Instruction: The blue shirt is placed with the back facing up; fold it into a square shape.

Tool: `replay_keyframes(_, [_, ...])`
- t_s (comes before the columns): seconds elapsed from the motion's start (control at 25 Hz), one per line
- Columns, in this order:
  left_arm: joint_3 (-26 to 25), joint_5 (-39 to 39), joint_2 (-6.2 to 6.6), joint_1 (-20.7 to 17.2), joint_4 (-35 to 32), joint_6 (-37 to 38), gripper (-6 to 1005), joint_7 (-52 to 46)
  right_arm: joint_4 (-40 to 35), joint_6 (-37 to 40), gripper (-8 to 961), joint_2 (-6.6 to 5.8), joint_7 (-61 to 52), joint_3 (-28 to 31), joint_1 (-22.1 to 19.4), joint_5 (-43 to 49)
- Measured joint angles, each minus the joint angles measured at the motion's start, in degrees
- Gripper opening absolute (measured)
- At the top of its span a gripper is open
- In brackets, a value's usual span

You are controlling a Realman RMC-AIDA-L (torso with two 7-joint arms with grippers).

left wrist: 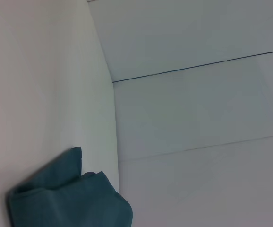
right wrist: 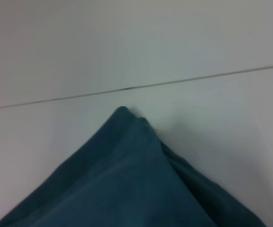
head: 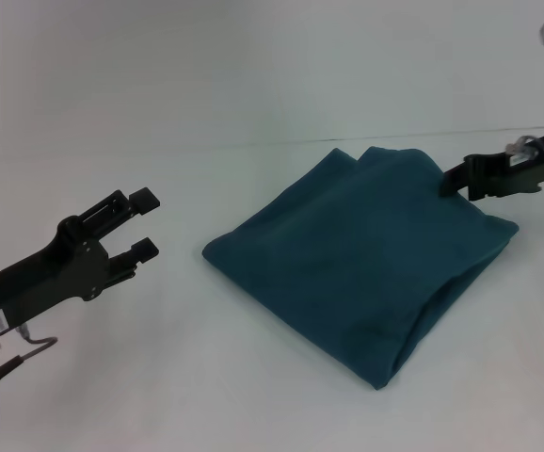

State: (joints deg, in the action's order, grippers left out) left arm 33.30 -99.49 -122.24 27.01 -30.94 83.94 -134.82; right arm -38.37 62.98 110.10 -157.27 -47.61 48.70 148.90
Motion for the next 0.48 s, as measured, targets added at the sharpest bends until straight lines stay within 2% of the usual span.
replay_keyframes(0.12, [0.00,0.00,0.04,-0.35,0.00,0.12,920,0.00,-5.27,6.77,484,-0.94,-0.47,1.21,-1.03,-1.27])
replay_keyframes(0.24, [0.00,0.00,-0.03,-0.78,0.00,0.14,920,0.00,-10.76,13.47,484,-1.14,0.09,3.10,-2.76,-3.86])
replay_keyframes(0.36, [0.00,0.00,-0.05,-1.00,0.00,0.14,920,0.00,-10.05,17.93,484,-1.47,1.27,3.63,-3.45,-6.92])
replay_keyframes(0.48, [0.00,0.00,-0.04,-0.87,0.00,-0.07,920,0.00,-5.35,20.17,484,-1.50,3.86,3.73,-3.50,-10.50])
